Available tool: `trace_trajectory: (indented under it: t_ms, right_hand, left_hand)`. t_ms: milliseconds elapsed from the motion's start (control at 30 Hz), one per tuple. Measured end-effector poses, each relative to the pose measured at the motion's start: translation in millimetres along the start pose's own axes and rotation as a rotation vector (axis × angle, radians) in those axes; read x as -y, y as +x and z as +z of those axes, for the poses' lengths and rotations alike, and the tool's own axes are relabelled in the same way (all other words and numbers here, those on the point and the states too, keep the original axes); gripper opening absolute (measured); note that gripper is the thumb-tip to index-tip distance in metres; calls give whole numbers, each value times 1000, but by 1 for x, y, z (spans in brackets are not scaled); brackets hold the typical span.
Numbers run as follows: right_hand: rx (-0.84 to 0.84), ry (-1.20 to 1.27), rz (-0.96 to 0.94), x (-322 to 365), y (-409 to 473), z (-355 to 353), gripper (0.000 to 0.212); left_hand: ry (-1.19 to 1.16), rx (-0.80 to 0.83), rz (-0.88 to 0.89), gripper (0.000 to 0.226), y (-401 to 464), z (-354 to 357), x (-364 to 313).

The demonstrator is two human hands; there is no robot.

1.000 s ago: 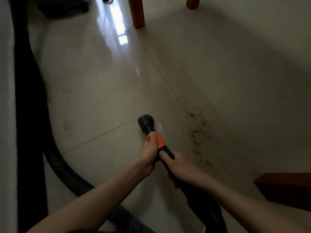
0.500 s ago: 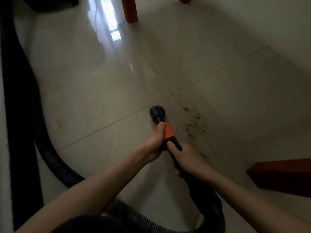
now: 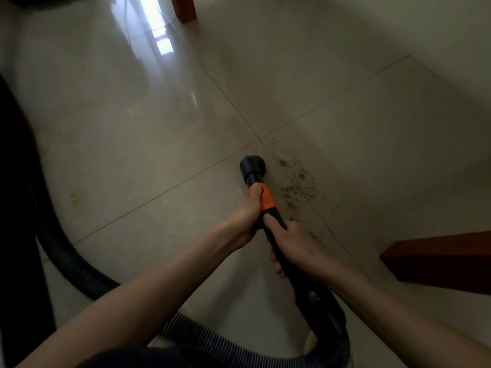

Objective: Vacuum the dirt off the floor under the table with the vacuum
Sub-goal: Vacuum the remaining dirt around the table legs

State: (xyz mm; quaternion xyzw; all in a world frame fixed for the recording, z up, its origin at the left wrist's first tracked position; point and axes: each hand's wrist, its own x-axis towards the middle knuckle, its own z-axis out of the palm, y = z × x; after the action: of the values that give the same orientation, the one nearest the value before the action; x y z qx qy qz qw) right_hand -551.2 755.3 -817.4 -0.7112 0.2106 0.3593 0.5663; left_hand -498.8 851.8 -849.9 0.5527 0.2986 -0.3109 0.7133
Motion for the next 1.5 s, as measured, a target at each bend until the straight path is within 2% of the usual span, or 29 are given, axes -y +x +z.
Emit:
trace_trajectory:
  t_ms: [233,767,1100,1300,1400,1500]
  right_hand:
    - [-65,-42,-66,10,19,-9,38]
    - [-86,-22,-126,57,67,-22,40]
    - [-122,90,-109,49,72,-34,41]
    - [-120,109,-105,48,75,-36,41]
    - [-153,6,-138,45,75,-35,37]
    - [-197,-244,-200,32,80,-34,31]
  left_hand:
    - [68,-15,25,28,19,8,-19]
    - [119,-120,75,40,66,16,-76]
    - [290,-129,127,44,78,30,-74]
    - [290,-120,136,40,82,30,-73]
    - [283,-153,120,40,86,27,-80]
    - [269,-209,122,45,94,21,-97]
